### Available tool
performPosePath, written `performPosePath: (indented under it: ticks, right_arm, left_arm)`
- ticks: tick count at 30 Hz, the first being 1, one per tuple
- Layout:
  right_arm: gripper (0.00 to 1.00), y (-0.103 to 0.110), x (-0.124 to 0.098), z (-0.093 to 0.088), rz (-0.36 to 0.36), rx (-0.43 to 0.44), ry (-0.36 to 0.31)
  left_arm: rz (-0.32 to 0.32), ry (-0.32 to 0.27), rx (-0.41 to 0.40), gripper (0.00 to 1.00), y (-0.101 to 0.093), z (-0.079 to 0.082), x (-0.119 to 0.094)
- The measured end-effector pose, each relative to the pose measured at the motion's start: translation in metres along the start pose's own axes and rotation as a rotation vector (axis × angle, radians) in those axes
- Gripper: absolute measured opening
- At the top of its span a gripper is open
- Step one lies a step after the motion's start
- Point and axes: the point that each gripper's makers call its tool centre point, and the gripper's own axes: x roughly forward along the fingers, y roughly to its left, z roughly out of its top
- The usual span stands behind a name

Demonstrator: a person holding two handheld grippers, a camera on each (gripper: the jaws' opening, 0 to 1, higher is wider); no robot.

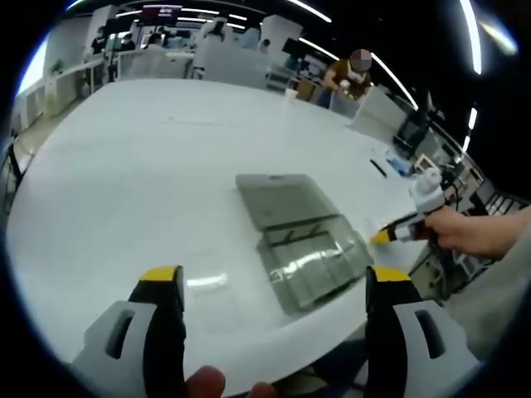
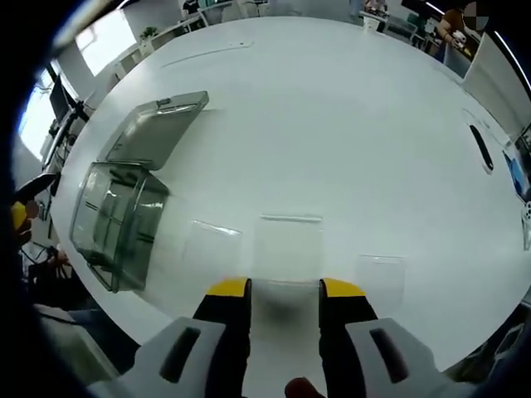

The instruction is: Insert the divider into the dual guide fixture by aligning both edges with the guide slots and pushing it downward to the bottom, including one-sided entry, uneven engagement, binding, and posture correction.

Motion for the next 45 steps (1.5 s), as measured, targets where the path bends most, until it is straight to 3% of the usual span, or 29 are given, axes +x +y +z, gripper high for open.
performPosePath:
  ticks: [23,45]
  right_arm:
    - [0.27,0.007,-0.023,0.012,0.034,-0.048,-0.080]
    - [0.27,0.032,-0.053,0.032,0.073,-0.118,-0.169]
  left_arm:
    - [-0.034,0.000,0.019,0.86,-0.013,0.000,0.001]
    - [-0.148,-0.017,0.036,0.76,-0.052,0.013,0.020]
